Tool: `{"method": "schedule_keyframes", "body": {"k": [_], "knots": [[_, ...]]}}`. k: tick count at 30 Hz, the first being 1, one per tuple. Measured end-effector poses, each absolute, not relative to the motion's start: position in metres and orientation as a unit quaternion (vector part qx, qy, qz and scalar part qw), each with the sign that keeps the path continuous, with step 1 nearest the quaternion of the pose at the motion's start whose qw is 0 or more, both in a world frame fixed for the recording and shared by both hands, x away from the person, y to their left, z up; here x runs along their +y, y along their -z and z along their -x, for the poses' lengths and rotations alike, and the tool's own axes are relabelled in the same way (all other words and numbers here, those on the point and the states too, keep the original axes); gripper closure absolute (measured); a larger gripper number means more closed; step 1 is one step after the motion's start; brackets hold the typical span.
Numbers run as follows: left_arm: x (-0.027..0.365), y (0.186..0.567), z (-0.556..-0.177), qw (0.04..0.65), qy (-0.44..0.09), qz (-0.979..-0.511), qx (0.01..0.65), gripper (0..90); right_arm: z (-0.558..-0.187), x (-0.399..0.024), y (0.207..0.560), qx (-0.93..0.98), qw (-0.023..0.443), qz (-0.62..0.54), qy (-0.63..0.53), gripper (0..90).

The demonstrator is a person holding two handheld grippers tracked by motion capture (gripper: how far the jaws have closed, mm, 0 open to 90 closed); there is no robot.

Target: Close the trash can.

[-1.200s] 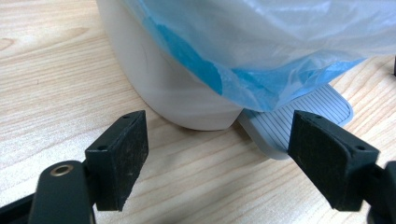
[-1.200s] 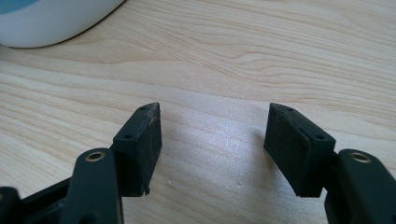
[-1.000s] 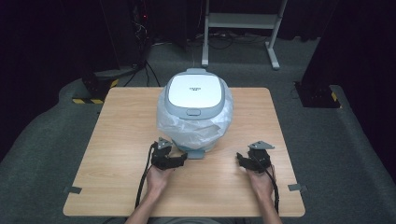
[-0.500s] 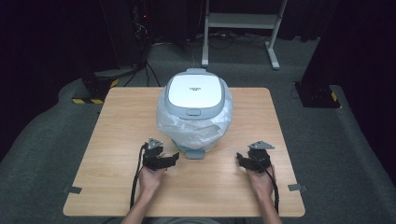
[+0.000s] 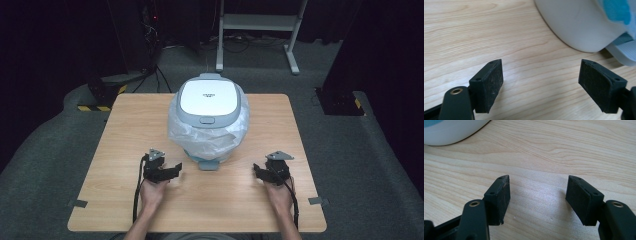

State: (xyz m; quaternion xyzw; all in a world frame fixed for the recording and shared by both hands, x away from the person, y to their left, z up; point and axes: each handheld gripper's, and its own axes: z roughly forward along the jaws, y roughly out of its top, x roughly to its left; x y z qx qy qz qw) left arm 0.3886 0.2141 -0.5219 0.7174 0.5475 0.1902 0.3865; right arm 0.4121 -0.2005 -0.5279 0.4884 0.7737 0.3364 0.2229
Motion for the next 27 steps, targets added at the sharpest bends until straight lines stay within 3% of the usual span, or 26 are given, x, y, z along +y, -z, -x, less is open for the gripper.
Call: {"method": "schedule_keyframes", "body": {"k": [27], "knots": [[0.241, 0.528, -0.397, 0.353, -0.224, -0.703, 0.575, 20.8, -0.411, -0.2, 0.528, 0.773, 0.223, -0.49, -0.336, 35.8]]}}
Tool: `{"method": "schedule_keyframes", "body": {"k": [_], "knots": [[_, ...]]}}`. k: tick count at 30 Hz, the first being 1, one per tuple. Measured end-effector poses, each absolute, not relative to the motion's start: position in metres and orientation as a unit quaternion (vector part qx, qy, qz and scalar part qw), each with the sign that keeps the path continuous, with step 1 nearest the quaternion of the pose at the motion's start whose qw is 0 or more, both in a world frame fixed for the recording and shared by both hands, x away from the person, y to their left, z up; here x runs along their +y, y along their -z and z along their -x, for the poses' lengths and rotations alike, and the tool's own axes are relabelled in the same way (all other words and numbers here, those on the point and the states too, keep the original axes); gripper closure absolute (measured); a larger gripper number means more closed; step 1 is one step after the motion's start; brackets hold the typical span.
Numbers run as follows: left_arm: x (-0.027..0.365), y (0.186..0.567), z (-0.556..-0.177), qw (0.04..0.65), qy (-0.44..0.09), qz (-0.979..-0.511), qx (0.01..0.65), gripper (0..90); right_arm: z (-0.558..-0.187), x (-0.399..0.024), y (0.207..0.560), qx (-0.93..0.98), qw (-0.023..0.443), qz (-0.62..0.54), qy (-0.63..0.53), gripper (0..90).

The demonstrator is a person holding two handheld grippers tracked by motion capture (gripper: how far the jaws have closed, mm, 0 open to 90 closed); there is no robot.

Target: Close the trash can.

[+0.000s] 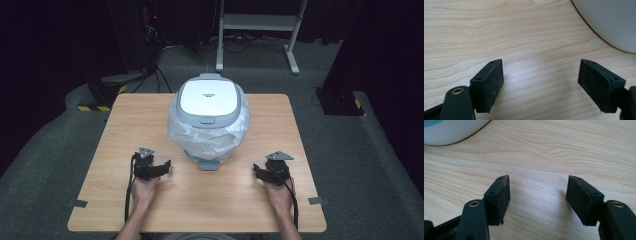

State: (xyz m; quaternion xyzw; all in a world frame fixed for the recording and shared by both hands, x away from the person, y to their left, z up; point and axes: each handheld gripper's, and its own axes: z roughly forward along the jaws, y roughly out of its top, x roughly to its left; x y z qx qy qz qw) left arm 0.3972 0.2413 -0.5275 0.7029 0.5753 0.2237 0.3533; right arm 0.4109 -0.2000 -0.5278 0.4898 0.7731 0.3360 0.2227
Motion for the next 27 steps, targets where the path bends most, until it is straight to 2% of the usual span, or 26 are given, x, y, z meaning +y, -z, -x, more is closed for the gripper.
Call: {"method": "schedule_keyframes", "body": {"k": [18, 27], "knots": [[0.241, 0.5292, -0.4055, 0.34, -0.239, -0.707, 0.572, 21.2, -0.4109, -0.2, 0.5277, 0.775, 0.221, -0.488, -0.336, 35.6], [0.2353, 0.5297, -0.4057, 0.318, -0.256, -0.715, 0.567, 21.5, -0.4119, -0.1999, 0.5282, 0.773, 0.22, -0.492, -0.333, 28.7]]}}
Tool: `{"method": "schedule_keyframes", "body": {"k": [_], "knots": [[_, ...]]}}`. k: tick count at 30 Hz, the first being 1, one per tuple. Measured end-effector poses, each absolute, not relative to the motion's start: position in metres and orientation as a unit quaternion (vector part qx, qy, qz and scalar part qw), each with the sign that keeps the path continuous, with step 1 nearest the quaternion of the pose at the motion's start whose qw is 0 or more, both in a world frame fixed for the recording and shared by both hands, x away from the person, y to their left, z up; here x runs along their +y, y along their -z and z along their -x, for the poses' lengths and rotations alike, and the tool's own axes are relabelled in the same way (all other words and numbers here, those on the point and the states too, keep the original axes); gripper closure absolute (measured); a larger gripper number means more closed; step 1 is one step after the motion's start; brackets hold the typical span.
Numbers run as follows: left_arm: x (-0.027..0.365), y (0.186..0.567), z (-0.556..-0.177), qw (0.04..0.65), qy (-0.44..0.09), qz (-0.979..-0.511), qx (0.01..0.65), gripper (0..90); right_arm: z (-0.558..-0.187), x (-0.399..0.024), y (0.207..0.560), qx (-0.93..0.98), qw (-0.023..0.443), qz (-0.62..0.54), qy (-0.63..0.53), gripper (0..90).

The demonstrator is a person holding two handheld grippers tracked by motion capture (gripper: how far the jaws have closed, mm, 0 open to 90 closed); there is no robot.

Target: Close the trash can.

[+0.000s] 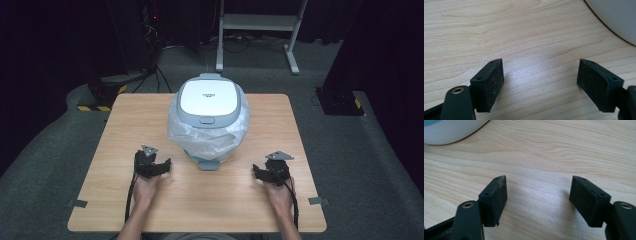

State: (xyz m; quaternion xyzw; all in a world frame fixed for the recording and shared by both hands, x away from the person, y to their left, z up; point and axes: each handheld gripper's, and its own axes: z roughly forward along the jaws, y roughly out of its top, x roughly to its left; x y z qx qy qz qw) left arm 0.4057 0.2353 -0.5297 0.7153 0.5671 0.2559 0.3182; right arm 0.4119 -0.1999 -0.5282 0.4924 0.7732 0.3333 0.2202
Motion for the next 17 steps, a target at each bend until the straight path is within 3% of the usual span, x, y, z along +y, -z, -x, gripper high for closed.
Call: {"method": "schedule_keyframes", "body": {"k": [17], "knots": [[0.2352, 0.5296, -0.4058, 0.315, -0.257, -0.716, 0.568, 20.5, -0.412, -0.1999, 0.5281, 0.776, 0.218, -0.491, -0.332, 26.5]]}}
